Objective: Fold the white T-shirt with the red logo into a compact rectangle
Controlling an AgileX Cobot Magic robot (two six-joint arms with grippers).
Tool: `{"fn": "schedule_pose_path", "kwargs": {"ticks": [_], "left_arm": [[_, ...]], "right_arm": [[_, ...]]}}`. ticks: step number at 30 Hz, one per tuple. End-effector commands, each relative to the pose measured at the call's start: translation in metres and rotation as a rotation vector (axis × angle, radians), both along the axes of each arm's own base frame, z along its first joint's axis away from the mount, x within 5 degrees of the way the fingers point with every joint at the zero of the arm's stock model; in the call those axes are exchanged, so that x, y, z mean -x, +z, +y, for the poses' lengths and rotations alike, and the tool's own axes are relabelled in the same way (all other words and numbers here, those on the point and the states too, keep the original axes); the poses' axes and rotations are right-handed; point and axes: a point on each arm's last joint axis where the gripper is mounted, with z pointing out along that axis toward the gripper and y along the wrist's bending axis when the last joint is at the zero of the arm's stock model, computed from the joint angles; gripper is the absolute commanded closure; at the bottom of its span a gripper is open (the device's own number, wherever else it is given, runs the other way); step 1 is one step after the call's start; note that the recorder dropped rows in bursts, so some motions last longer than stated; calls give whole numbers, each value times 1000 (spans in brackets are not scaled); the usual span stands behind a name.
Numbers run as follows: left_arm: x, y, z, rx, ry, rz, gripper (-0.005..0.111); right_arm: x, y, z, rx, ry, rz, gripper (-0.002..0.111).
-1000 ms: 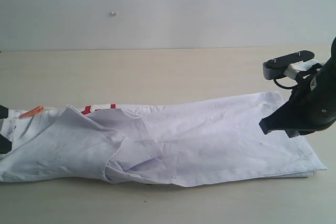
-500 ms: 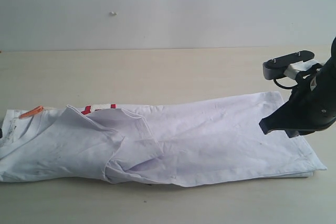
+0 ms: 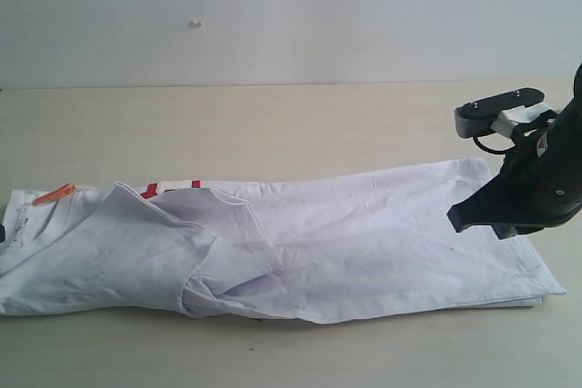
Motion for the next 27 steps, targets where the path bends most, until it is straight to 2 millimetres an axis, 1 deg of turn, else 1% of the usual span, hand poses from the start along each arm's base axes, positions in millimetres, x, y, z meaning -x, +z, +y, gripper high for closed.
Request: {"fn": "schedule_pose_path", "kwargs": {"ticks": [1,8,12,18,20,22,24,27], "left_arm": [[-3,-8,-1,19,-22,-11,39],[-3,-20,-5,66,-66,-2,39],[-2,-23,-7,93,-93,5,39],[2,-27,-19,204,-220,8,40],[2,-31,-22,208,-245,23,40],[2,-32,-26,199,-267,30,45],[1,-32,-32,192,-297,35,53],[0,-33,-41,176,-353,23,71]], "right_arm": [[1,3,-1,-4,-3,-10,108],[1,3,-1,-4,-3,-10,108],[1,3,-1,-3,2,-10,108],[0,3,-1,1,15,-12,108],[0,3,-1,-1,14,-12,108],[0,3,-1,-1,14,-12,108],[0,3,-1,-1,14,-12,108],[0,3,-1,-1,14,-14,108]]}}
